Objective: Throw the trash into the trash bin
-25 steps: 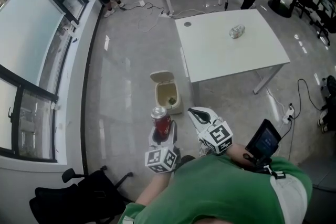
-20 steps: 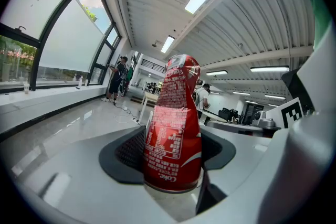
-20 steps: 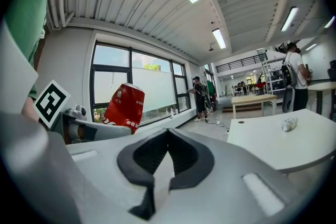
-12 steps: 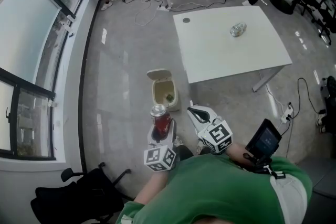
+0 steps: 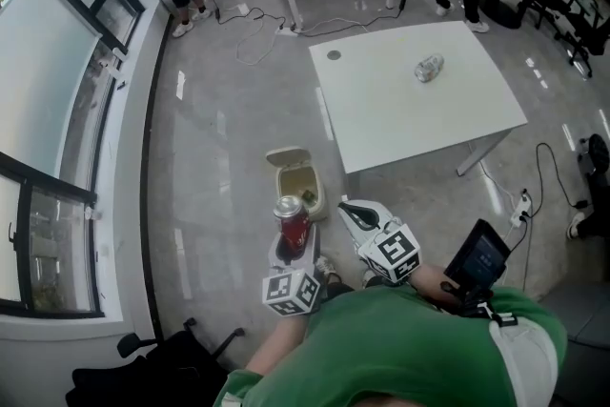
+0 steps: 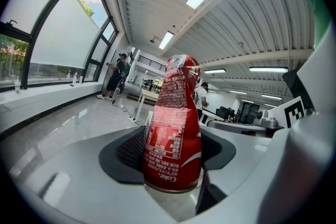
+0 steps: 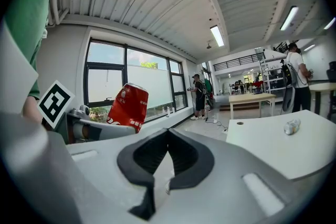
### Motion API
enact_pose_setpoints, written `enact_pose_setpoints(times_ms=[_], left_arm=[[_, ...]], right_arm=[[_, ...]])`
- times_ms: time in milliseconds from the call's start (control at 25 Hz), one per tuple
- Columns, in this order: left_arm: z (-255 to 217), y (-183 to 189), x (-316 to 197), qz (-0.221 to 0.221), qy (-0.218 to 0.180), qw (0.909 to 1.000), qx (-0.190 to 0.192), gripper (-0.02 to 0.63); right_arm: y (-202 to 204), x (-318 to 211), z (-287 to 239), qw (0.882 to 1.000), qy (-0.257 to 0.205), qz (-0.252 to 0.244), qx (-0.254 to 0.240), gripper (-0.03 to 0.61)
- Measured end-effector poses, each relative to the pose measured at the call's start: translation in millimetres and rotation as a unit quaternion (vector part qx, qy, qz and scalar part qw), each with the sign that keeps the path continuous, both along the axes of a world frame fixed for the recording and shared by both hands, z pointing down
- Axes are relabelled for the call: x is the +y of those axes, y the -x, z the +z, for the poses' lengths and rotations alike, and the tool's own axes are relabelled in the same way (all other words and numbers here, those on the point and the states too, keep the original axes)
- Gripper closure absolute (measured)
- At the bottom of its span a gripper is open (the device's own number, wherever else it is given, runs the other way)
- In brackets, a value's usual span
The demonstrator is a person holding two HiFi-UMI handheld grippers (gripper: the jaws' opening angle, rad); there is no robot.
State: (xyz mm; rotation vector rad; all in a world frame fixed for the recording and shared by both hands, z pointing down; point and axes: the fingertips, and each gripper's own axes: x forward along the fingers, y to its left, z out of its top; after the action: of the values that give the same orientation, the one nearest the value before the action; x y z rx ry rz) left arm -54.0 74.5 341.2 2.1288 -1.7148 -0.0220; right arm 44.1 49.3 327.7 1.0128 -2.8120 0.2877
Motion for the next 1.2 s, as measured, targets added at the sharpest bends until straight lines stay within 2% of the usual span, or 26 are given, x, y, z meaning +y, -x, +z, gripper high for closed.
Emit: enact_pose_setpoints(times_ms=[280, 760, 1200], left_arm=[[2.2, 20.6, -30.8, 0.012, 0.001, 0.9999, 0.009, 0.337], [12.9, 97.8, -79.4, 0.029, 0.012, 0.9992, 0.026, 0.337], [45.4, 131.2, -98.2, 0.048, 0.049, 0.9969, 0.04, 0.337]], right_arm=[[19.3, -29.8, 1.2, 1.0, 0.002, 0.016, 0.008, 0.575], [96.0, -81.5, 4.9, 0.999, 0.003, 0.038, 0.025, 0.575], [116.7, -105.3, 25.3, 0.996, 0.024, 0.074, 0.048, 0.575]])
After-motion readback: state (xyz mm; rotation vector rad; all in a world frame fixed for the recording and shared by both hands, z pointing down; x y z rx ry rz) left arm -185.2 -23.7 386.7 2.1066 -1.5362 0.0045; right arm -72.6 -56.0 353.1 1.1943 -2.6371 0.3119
